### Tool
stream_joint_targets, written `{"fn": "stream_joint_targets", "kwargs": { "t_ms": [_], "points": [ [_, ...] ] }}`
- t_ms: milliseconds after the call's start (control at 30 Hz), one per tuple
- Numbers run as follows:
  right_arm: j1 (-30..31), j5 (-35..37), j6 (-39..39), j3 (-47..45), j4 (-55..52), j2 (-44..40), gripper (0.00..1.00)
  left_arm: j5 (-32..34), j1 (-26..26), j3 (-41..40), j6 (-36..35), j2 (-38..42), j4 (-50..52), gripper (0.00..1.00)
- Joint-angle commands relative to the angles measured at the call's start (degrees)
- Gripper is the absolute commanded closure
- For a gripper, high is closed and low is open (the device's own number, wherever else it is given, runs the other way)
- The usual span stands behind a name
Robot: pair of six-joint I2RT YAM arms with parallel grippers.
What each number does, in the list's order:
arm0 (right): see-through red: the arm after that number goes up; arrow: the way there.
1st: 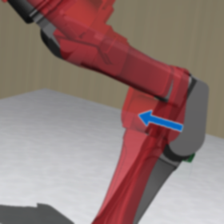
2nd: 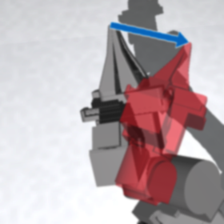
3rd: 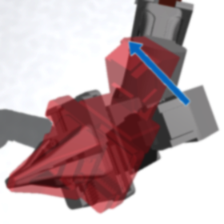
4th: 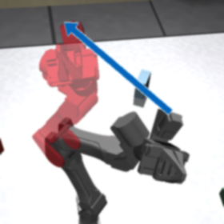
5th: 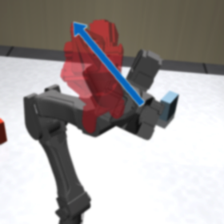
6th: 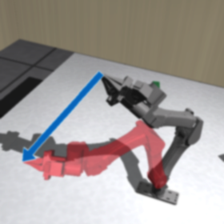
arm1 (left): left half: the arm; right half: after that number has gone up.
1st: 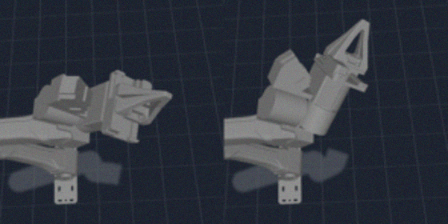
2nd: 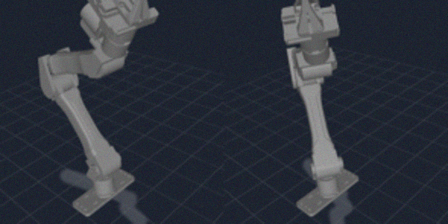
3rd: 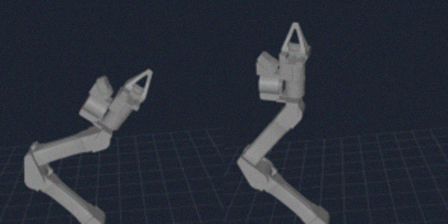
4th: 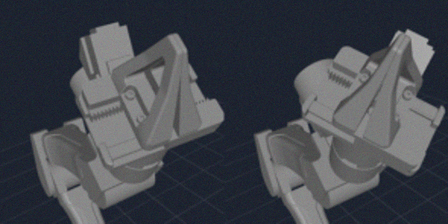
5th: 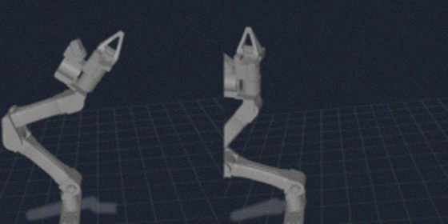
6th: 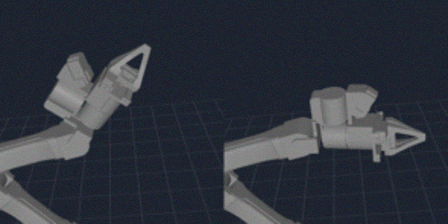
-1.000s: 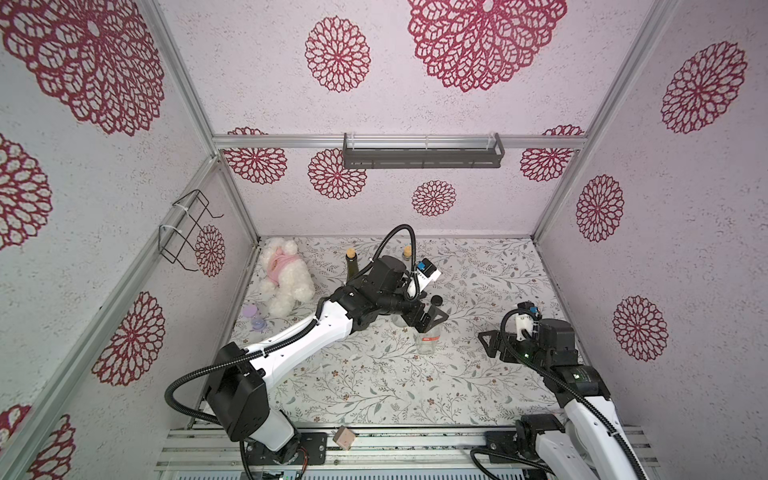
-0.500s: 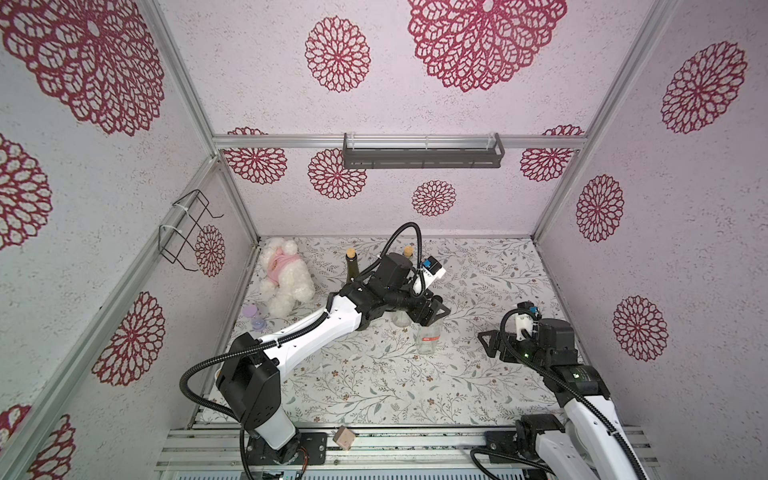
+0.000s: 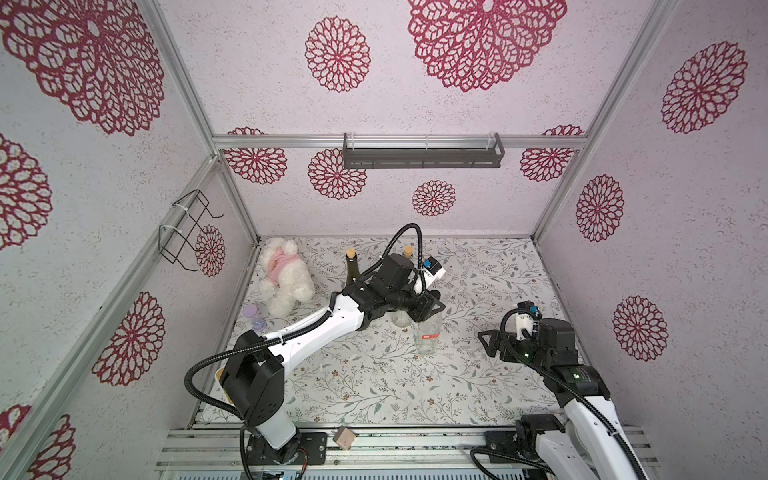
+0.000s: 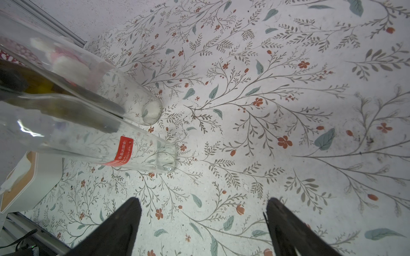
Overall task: Remove the label from the bottle
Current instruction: Hold the bottle at the center of the board.
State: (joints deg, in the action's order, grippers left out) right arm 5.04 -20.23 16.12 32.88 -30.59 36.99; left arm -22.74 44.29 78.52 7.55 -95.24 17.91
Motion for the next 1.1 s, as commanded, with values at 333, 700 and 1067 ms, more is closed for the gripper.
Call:
{"fn": "stream_joint_targets", "kwargs": {
  "t_ms": [333, 700, 1067],
  "points": [
    [1.0, -5.4, -2.5, 1.7, 5.8, 3.0, 0.09, 18.1, 2.3, 4.6, 15.2, 4.0, 5.2, 0.70],
    [14.8, -0.4, -2.8, 1.6, 10.4, 3.6, 0.15, 30.1, 4.9, 9.4, 31.0, 1.1, 17.8, 0.74],
    [27.0, 5.6, -3.0, 0.5, 15.9, 3.4, 0.20, 32.5, 7.8, 13.7, 31.7, -2.3, 21.0, 0.74]
  ]
}}
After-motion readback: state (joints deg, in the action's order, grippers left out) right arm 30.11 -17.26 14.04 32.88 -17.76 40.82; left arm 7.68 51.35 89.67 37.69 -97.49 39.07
